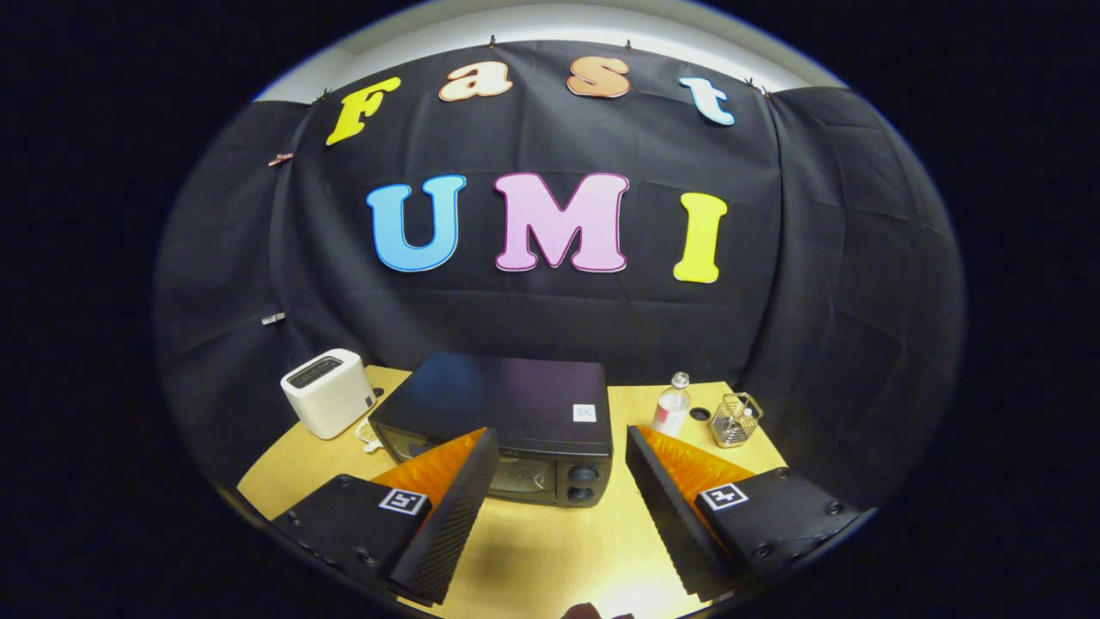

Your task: Open the toaster oven, put the food inside, and close the toaster oven door.

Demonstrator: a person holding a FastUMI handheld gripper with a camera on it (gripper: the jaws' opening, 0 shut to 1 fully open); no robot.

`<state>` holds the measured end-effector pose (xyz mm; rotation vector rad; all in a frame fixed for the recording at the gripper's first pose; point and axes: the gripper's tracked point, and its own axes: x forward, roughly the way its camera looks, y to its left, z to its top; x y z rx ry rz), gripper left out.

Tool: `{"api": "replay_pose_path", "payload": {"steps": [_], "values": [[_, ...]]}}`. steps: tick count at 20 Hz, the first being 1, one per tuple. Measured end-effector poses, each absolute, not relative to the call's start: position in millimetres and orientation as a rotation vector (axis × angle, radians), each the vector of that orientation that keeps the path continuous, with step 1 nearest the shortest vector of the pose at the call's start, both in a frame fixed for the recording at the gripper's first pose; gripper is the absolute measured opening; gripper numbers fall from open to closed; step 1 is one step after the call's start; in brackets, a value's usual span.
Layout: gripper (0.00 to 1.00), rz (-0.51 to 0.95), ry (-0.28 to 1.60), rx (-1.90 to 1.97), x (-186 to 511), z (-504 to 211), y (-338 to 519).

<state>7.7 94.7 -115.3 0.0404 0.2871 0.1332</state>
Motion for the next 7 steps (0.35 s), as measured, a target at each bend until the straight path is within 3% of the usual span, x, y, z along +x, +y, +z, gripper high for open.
{"api": "replay_pose_path", "payload": {"steps": [7], "values": [[0.98, 0.156, 0.245, 0.037, -3, -101, 68]]}}
